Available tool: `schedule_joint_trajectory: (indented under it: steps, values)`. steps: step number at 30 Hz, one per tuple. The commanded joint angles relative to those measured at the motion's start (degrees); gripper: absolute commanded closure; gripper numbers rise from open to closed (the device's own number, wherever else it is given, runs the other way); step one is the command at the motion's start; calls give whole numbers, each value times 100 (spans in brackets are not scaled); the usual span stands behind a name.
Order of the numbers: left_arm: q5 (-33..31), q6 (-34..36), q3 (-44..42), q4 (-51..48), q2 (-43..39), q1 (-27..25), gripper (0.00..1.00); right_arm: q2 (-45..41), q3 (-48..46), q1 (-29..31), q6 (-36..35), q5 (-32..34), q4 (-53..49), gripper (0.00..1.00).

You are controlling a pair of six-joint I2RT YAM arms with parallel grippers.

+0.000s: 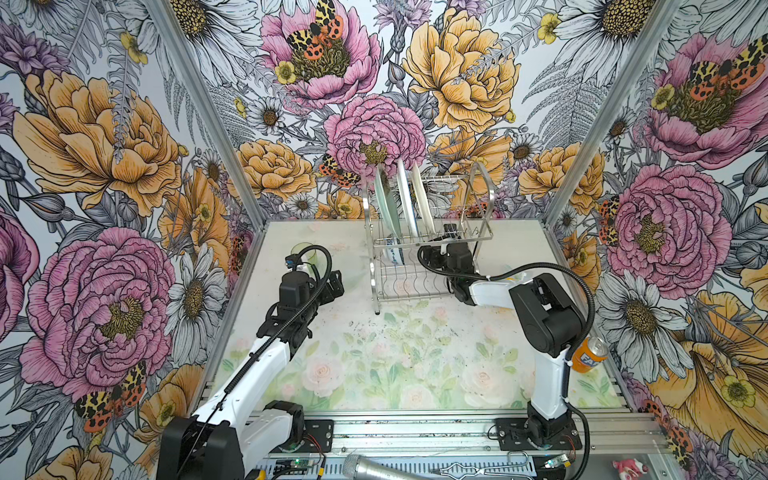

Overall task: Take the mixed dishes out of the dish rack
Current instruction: 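Lower the right gripper around the clear pink-tinted glass and close on it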

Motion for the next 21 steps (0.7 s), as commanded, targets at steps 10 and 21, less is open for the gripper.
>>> schedule_joint_trajectory:
  steps: [10, 21]
  values:
    - [292, -128, -73, 179, -79, 99, 1, 298, 568, -48, 84, -5, -262, 8]
    - [315, -156, -81, 180, -53, 116, 1, 354, 649, -56, 81, -30, -299, 25]
